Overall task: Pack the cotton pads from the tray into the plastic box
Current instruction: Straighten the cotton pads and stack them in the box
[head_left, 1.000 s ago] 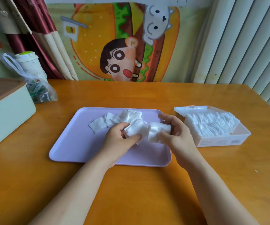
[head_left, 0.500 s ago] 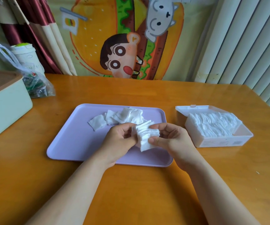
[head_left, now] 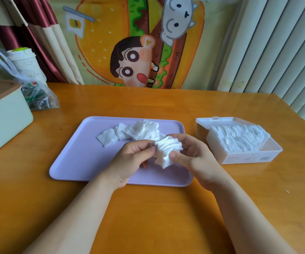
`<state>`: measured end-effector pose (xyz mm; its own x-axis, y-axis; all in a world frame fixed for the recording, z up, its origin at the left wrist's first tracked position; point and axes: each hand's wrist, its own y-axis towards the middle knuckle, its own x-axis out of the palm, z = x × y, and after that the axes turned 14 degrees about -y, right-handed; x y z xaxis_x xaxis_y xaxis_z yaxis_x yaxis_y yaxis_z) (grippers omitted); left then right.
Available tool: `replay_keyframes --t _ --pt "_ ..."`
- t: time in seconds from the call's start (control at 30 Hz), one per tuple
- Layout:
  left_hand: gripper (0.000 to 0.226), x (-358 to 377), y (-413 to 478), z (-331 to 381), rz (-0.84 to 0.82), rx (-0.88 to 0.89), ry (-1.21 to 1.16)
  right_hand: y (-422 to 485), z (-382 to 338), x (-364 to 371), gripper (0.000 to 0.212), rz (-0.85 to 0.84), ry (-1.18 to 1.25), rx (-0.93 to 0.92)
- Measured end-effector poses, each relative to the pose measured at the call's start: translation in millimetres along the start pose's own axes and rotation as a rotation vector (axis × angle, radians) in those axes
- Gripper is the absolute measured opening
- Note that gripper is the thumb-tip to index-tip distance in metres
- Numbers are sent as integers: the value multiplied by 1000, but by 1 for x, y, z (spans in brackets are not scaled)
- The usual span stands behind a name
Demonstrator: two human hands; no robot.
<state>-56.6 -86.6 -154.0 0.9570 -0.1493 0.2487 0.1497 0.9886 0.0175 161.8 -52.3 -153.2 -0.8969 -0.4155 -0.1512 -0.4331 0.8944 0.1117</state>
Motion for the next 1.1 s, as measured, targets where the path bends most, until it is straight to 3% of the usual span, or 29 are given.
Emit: replay_keyframes --t 0.13,0.3,0.43,0.6,0.7,0.77,0.87,0.93,1.1 --pt "24 -1 2 -1 55 -11 -113 2 1 1 34 63 36 -1" --pt "23 0 4 -1 70 -27 -189 4 4 -1 44 100 102 17" --pt "26 -1 7 -3 178 -22 -179 5 4 -1 47 149 104 62" --pt "14 -4 10 -9 308 -1 -104 7 1 0 43 306 -61 117" --pt "14 -7 8 -3 275 63 -169 7 2 3 60 410 -163 150" --pt "19 -6 5 1 150 72 -250 8 1 5 60 433 -173 156" --pt "16 4 0 3 23 55 -184 7 0 10 38 335 -151 124" --pt "11 11 -1 1 52 60 -72 6 0 13 44 247 -146 124" --pt "7 12 2 -4 150 110 -77 1 -6 15 37 168 -69 111"
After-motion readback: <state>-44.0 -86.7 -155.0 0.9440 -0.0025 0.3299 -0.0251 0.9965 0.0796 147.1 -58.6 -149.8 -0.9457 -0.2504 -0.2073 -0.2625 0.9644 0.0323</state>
